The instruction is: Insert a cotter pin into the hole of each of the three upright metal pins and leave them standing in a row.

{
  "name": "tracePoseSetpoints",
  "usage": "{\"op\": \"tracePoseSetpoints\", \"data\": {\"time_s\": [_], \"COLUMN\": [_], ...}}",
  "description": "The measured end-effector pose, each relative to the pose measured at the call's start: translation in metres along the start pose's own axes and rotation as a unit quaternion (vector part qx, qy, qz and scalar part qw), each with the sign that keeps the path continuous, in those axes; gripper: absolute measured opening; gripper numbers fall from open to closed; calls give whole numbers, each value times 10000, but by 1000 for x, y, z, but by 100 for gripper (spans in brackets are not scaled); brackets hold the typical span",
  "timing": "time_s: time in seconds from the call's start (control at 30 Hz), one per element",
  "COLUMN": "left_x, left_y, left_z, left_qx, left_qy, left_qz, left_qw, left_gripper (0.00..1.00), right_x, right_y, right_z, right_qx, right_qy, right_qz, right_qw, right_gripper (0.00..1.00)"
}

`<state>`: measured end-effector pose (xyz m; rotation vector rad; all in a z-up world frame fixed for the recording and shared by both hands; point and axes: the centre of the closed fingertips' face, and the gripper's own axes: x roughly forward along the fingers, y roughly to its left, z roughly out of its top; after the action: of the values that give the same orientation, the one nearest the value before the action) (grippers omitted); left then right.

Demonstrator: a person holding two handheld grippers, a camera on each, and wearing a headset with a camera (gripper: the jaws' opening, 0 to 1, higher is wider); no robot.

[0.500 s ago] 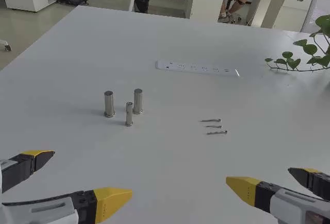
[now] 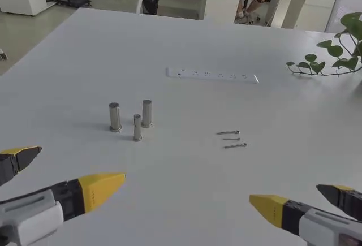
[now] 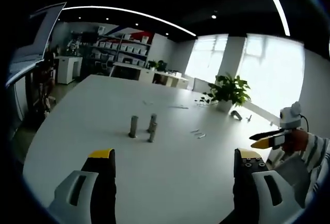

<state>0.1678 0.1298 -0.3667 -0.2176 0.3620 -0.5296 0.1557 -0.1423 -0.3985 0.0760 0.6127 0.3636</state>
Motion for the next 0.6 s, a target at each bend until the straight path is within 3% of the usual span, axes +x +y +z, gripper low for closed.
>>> {"op": "tracePoseSetpoints", "data": {"time_s": [0.2, 0.37, 0.6], "left_x": [0, 1, 1], "left_y": [0, 1, 1], "left_z": [0, -5, -4], "left_qx": [-63, 44, 109], "left_qy": [-26, 88, 28], "left_qz": [-27, 3, 1], "left_qw": [10000, 10000, 9999], "left_gripper": [94, 94, 94], "right_x": [-1, -2, -2], "right_y": [-1, -4, -7], "right_z": [1, 3, 2], "right_qx": [-31, -34, -58], "right_qy": [10, 7, 31], "right_qz": [-13, -56, -92], "right_qw": [10000, 10000, 9999], "right_gripper": [77, 77, 77]}}
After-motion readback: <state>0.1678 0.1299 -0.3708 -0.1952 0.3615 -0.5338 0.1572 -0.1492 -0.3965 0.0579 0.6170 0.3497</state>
